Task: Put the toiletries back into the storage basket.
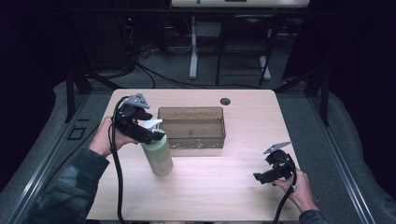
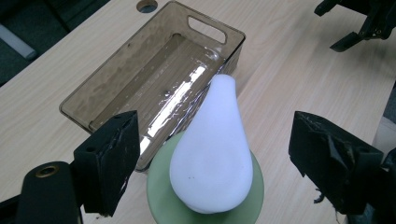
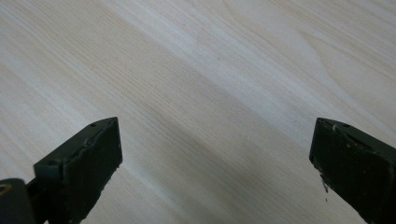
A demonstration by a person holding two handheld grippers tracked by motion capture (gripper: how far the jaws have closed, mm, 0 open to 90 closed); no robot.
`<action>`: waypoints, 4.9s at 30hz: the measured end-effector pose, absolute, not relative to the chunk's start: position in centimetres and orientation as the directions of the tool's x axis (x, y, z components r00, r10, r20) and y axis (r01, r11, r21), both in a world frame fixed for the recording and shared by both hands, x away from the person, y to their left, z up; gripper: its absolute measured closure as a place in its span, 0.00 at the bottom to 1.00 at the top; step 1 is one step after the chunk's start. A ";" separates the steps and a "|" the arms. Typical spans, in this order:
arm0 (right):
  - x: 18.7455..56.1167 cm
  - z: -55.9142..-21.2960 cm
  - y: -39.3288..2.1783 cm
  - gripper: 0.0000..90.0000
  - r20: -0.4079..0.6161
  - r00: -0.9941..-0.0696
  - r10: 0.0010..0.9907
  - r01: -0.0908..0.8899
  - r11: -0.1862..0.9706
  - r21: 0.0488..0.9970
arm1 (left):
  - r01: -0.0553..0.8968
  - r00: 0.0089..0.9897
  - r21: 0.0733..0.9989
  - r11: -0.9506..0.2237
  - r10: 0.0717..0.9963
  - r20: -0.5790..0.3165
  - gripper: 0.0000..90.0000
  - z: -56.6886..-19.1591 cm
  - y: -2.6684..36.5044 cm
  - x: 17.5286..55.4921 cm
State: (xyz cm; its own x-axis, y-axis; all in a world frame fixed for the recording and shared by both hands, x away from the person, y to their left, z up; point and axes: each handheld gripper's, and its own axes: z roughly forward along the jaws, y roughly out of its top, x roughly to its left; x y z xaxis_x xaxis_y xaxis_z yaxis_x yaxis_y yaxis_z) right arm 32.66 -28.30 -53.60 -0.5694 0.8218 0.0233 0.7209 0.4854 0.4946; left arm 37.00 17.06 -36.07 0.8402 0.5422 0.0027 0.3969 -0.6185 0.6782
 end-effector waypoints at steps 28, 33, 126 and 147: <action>32.7 -53.4 -28.6 0.05 0.026 -0.566 0.824 0.723 0.481 0.496 | 0.397 0.859 0.582 -0.709 0.510 0.035 0.68 -34.3 17.5 37.2; 32.7 -53.4 -28.6 0.06 0.017 -0.567 0.824 0.721 0.486 0.494 | 0.399 0.863 0.552 -0.732 0.504 0.045 0.69 -34.1 17.3 37.3; 32.7 -53.2 -29.1 0.04 0.000 -0.557 0.830 0.724 0.486 0.490 | 0.396 0.871 0.401 -0.826 0.476 0.122 0.70 -25.6 15.4 38.8; 32.6 -53.2 -29.1 0.05 -0.002 -0.558 0.830 0.724 0.488 0.488 | 0.402 0.860 0.392 -0.828 0.488 0.150 0.70 -23.9 14.6 40.1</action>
